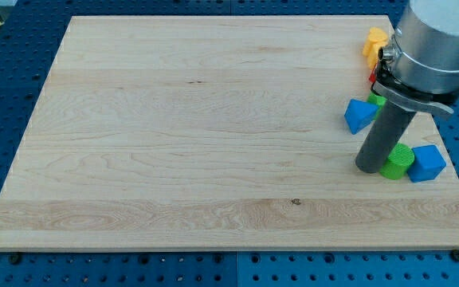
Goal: Slide the blue triangle closer to the green circle
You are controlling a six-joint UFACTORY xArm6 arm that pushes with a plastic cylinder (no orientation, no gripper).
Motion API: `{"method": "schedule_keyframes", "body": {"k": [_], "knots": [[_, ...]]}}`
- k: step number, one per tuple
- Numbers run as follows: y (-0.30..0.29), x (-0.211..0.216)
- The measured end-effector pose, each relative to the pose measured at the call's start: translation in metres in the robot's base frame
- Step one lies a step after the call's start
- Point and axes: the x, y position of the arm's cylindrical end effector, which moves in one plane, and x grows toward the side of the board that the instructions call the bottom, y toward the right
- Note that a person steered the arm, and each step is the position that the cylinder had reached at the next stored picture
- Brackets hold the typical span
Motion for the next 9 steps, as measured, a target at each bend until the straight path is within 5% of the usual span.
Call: {"method": "schedule_keyframes", "body": {"k": [6,9], "knots": [[-0.052,-0.132],[0.000,-0.119]]}}
